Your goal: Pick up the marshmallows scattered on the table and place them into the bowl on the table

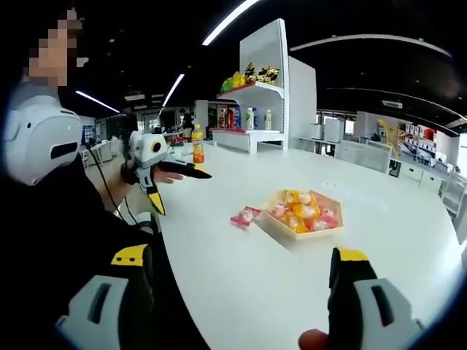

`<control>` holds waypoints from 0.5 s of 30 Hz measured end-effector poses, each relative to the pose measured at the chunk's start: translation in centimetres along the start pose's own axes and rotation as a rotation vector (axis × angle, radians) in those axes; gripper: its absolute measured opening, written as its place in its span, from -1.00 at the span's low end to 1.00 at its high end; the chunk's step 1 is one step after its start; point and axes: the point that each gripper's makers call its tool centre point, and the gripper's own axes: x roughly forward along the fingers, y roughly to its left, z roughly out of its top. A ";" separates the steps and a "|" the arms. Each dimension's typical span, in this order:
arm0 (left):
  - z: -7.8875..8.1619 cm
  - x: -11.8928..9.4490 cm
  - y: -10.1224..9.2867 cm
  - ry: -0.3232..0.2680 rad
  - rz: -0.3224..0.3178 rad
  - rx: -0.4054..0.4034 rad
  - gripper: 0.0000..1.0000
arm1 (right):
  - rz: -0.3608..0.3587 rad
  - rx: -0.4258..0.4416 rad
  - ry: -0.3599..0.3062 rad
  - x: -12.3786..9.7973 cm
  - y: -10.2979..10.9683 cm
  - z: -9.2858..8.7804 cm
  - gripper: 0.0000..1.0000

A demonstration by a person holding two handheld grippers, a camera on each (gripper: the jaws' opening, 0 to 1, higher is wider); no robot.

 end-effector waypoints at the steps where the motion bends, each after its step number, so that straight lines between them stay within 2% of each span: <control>1: 0.4 0.0 0.3 -0.016 0.006 -0.012 0.91 | 0.001 -0.001 -0.001 0.0 0.0 0.0 0.94; 4: 0.9 0.4 0.9 -0.027 0.031 0.007 0.91 | 0.004 -0.001 0.000 0.1 0.1 0.0 0.94; 7: 0.2 0.9 1.6 0.006 0.071 0.054 0.90 | 0.006 -0.001 0.000 0.1 0.1 -0.1 0.94; 11: -0.4 1.9 1.4 0.018 0.063 0.057 0.86 | 0.006 0.002 0.006 0.2 0.1 -0.3 0.94; 13: -0.5 2.4 2.4 -0.001 0.102 0.064 0.86 | 0.002 0.002 0.004 0.1 0.0 -0.3 0.94; 15: -1.3 2.8 3.4 0.020 0.145 0.071 0.86 | -0.001 0.002 0.002 -0.1 -0.1 -0.3 0.94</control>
